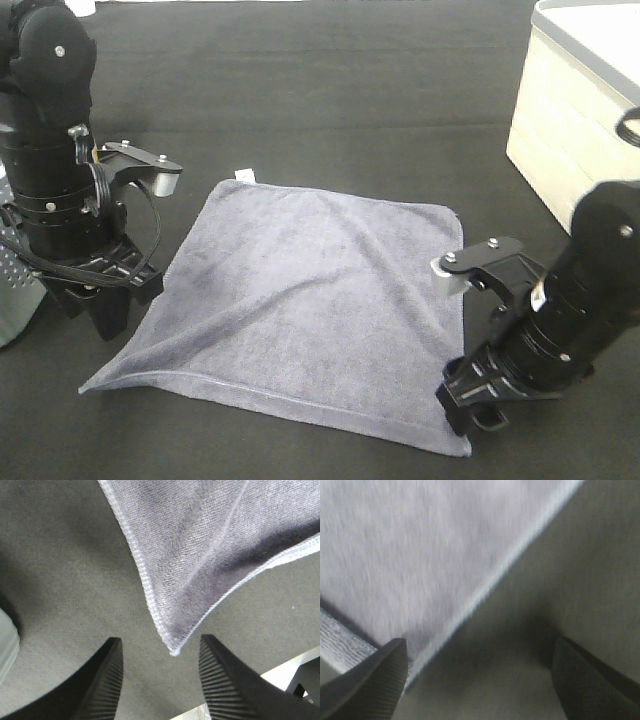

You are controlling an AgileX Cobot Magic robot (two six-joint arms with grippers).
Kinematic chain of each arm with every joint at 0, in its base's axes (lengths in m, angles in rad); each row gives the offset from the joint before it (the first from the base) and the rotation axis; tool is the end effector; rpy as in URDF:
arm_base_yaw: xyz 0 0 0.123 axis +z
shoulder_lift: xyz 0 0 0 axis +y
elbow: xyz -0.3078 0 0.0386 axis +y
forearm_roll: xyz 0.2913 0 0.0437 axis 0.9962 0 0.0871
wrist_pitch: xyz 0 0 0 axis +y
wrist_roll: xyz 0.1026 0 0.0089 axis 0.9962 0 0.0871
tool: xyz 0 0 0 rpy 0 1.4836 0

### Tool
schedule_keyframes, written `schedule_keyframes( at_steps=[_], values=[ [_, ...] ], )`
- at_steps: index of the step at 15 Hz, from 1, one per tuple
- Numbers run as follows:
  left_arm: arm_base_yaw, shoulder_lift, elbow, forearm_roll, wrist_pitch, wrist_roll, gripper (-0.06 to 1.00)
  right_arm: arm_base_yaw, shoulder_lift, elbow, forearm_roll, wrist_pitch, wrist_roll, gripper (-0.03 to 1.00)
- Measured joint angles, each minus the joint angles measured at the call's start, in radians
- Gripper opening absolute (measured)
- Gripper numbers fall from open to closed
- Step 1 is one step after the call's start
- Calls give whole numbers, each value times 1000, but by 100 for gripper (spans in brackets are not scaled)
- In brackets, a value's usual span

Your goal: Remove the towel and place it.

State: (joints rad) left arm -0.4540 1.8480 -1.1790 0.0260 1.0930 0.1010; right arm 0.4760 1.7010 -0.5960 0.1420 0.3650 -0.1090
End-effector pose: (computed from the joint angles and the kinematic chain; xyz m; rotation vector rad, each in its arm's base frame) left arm 0.3302 -0.1585 0.1597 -0.8527 -2.9206 -0.0615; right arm 0.2355 0.1273 0.0816 -0.6718 2.8882 0.1430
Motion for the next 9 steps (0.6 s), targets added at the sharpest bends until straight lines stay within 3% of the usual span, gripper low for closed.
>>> schedule_keyframes(
  at_steps=[9],
  values=[
    [0,0,0,-1,-19,4,45,0,-196,82,57,22,0,76]
  ],
)
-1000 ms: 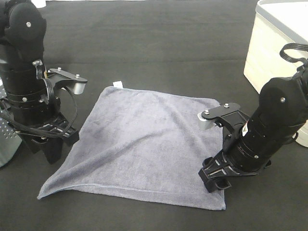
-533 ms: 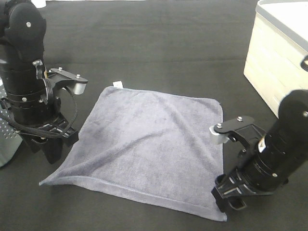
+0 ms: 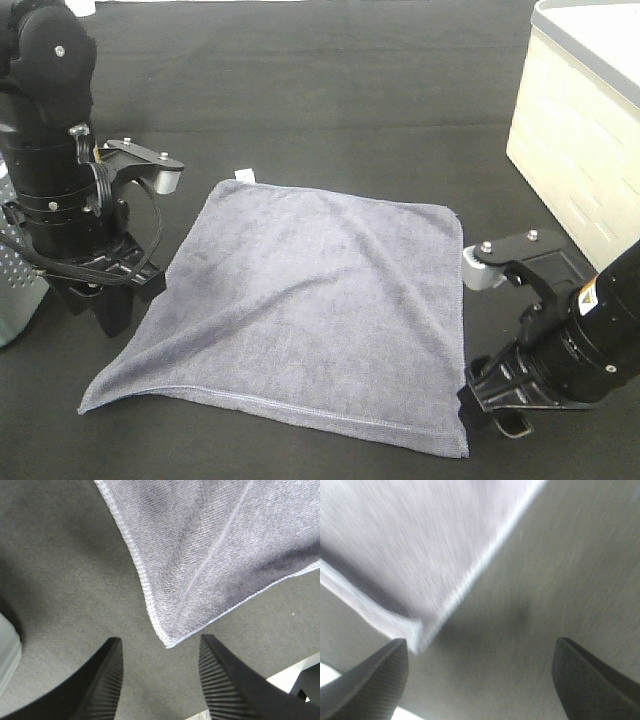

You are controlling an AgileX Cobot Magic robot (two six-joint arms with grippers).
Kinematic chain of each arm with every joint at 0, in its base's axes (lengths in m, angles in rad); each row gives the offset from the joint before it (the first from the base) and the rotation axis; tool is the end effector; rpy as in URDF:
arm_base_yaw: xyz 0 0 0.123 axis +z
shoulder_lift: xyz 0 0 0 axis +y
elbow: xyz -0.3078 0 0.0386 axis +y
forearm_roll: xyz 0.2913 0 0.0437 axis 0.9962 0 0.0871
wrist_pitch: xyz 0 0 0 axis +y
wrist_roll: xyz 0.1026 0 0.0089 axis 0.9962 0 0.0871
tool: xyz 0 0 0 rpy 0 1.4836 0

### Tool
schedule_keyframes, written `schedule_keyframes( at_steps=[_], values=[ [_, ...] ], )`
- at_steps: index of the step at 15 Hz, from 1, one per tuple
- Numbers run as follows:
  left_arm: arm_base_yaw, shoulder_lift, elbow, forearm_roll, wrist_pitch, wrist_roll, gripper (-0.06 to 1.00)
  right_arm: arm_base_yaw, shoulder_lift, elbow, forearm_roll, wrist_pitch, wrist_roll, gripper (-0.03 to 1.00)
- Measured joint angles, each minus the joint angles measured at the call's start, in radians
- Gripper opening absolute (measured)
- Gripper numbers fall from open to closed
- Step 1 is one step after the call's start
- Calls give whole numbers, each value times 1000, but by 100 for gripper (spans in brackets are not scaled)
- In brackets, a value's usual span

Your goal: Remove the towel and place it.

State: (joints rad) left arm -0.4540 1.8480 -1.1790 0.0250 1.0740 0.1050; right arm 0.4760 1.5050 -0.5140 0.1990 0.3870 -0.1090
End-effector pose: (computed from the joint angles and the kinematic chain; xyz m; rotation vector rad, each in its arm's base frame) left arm 0.3319 -0.1594 0.1595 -0.8634 -2.9368 -0.0550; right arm 0.2128 0.1184 0.1144 -0.5875 2.8173 0.2167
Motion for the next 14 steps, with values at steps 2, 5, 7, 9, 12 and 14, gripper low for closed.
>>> schedule_keyframes(
  at_steps=[2,5,7,9,12,14],
  values=[
    [0,0,0,-1,-16,0,45,0,11,0,0,-60,-23,76],
    [0,0,0,-15,-41,0,45,0,100,-13,0,-121,-27,76],
    [0,0,0,-16,-41,0,45,0,143,-35,0,-128,-27,76],
    [0,0,0,-16,-41,0,45,0,172,-54,0,-145,-27,76],
    [0,0,0,-16,-43,2,45,15,181,-54,3,-119,-27,76],
    [0,0,0,-16,-57,3,45,97,181,-55,5,-118,-23,76]
  ],
)
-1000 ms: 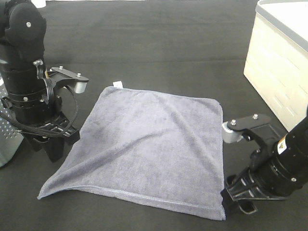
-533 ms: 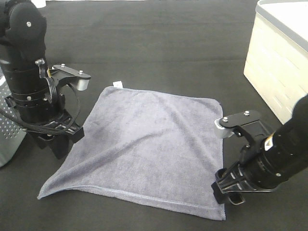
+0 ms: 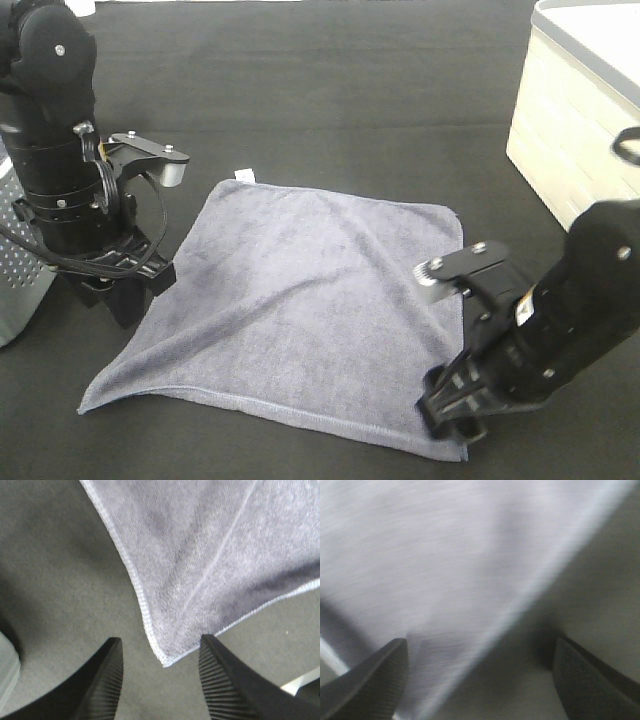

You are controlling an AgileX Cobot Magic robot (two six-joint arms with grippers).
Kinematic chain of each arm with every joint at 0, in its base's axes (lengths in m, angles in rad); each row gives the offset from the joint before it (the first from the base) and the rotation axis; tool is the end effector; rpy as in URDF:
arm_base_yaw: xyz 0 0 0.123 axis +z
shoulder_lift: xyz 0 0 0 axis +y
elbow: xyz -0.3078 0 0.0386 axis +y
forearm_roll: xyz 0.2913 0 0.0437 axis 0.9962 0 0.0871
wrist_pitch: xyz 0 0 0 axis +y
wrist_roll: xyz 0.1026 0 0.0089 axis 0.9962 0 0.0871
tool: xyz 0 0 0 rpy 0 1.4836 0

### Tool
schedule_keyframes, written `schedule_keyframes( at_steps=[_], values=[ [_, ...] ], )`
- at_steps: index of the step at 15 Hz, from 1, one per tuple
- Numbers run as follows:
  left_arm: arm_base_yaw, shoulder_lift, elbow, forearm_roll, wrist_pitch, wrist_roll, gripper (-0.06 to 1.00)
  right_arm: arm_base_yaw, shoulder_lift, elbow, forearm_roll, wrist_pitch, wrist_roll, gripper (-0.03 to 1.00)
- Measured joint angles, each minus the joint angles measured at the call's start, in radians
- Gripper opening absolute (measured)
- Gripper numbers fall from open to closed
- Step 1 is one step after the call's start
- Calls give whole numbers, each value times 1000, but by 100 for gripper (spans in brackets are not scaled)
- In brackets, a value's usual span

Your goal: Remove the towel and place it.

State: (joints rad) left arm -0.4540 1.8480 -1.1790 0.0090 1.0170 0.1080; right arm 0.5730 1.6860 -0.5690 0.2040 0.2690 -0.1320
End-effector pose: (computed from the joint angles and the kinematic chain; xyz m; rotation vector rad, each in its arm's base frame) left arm 0.3365 -0.1633 0.1592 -0.8712 -2.9910 -0.0192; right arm 0.2228 0.1504 0.0827 -0.7365 2.7929 0.2003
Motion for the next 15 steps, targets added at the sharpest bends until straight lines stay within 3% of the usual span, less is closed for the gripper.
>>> schedule_keyframes(
  at_steps=[3,11,15],
  values=[
    [0,0,0,0,-2,0,45,92,0,-1,3,23,29,76],
    [0,0,0,0,-2,23,45,97,-54,2,-4,221,31,76],
    [0,-1,0,0,2,26,45,97,-250,23,-5,320,31,76]
  ],
)
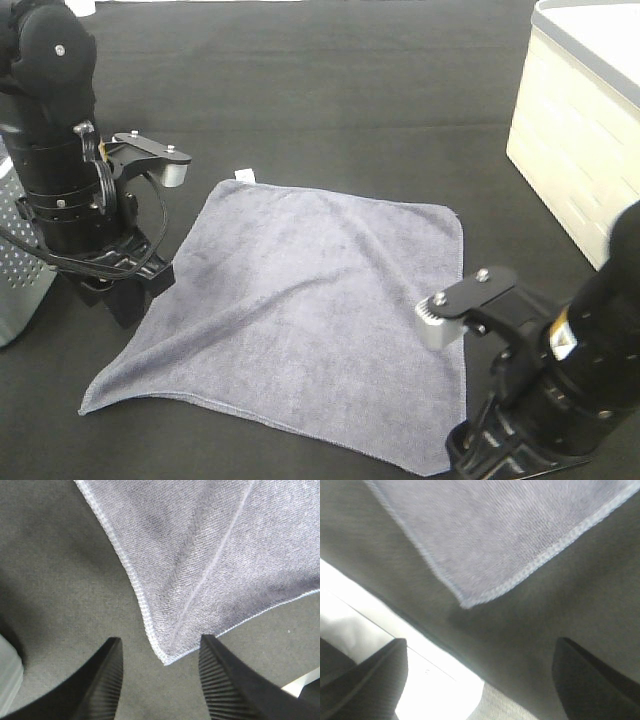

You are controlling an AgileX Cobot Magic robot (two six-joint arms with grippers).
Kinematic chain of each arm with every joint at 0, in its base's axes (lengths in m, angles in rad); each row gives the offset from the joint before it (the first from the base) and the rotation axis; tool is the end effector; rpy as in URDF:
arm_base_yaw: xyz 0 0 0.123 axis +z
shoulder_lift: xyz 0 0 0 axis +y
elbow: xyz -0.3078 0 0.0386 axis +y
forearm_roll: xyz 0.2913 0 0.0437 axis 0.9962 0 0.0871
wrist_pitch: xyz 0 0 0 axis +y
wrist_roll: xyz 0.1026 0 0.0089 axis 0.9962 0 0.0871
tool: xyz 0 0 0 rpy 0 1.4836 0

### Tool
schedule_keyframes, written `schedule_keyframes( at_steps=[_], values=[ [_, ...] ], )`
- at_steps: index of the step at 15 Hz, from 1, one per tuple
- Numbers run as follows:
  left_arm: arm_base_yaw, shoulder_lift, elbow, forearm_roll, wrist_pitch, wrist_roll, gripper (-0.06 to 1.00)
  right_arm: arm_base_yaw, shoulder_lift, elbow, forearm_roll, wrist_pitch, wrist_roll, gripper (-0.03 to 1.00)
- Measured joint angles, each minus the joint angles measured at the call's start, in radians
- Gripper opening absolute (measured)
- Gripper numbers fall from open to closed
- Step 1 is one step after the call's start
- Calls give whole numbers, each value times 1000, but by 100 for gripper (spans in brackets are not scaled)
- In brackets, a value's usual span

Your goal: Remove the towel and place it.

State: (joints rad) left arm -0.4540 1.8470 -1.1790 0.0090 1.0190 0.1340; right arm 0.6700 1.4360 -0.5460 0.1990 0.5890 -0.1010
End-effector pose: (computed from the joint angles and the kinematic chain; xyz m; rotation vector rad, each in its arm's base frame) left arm 0.3363 -0.1632 0.1595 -0.9096 -2.9783 -0.0189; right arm 0.1758 0.1537 0.1338 -0.9068 2.8543 0.2555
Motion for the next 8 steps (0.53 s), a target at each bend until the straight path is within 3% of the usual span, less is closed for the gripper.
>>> schedule_keyframes(
  at_steps=[4,8],
  values=[
    [0,-60,0,-9,12,-32,46,0,-134,-105,0,218,35,76],
    [0,-150,-50,-9,77,-127,59,0,-153,-344,-34,390,140,76]
  ],
)
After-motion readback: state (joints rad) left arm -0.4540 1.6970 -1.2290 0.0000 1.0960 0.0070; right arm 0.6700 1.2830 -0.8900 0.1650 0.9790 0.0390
